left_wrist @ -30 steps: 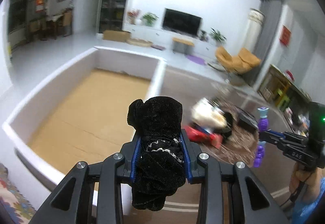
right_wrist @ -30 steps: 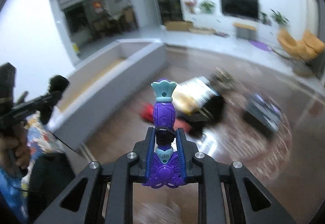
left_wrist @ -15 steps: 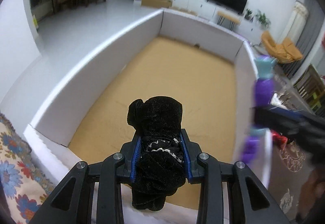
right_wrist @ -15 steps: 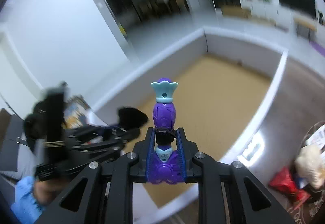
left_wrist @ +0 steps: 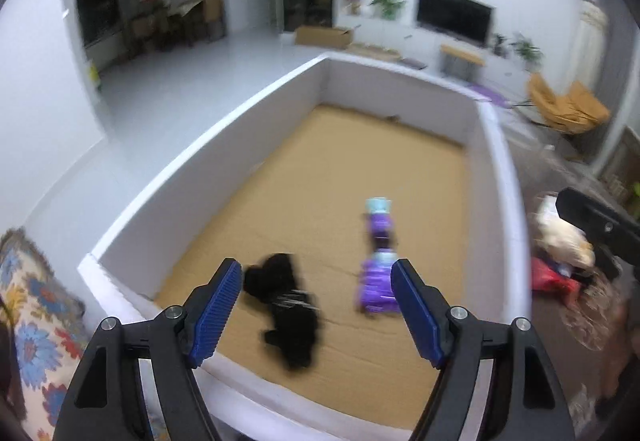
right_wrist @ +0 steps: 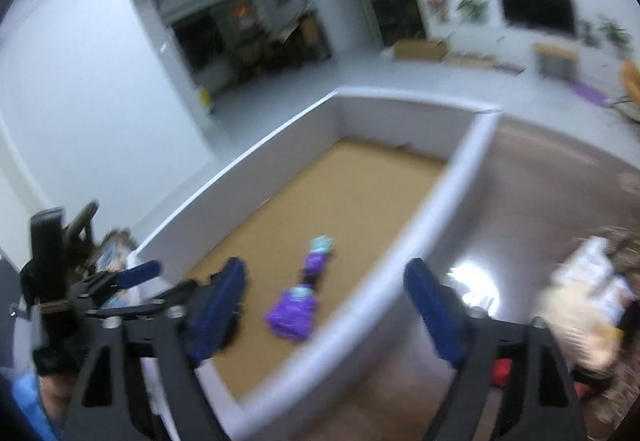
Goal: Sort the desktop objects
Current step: 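Return both tools to the table above the remaining objects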
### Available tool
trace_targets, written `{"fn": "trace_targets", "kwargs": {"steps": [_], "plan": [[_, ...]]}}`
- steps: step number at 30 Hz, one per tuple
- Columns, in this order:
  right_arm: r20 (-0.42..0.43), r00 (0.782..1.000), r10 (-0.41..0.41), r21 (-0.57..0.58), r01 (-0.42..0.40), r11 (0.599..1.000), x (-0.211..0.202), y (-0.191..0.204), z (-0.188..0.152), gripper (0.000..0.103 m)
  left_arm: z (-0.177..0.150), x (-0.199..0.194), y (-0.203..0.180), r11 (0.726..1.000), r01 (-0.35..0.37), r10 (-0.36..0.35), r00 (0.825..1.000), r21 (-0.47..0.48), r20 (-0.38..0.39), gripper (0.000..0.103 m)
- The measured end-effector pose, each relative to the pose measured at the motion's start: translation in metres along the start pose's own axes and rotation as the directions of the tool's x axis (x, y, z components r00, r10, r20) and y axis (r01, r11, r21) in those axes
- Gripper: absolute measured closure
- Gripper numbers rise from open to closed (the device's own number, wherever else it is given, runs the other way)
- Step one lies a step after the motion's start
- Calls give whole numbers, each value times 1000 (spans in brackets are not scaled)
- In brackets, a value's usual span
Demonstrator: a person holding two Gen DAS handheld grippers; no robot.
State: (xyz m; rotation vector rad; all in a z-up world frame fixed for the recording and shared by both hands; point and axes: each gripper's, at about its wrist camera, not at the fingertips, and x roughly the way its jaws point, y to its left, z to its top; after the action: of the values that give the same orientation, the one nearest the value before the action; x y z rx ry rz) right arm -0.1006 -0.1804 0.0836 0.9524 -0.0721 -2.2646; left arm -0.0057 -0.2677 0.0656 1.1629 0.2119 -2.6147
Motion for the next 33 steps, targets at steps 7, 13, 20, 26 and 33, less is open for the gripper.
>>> {"fn": "trace_targets", "kwargs": {"steps": [7,13,20,26,33], "plan": [[-57,952,-300,66,304,950,-83,-137,-100,7,-39,-48,-126,925,311,-315,949,219,-19,1],[-225,846,-483,124,517,847,-128,-224,-180,7,-91,9,-228,883,339,-275,934,325,-229,1],[-203,819,-536,122,565,816,-144,-252,-194,3,-107,56,-262,922,246,-188,960,299,-208,3],[-211,813,-542,143,574,806,-142,-257,-193,0,-110,53,-263,913,252,-215,965,321,-148,0],[-210,813,-543,142,575,806,-142,-256,-194,0,-111,61,-260,910,261,-223,963,323,-149,0]]}}
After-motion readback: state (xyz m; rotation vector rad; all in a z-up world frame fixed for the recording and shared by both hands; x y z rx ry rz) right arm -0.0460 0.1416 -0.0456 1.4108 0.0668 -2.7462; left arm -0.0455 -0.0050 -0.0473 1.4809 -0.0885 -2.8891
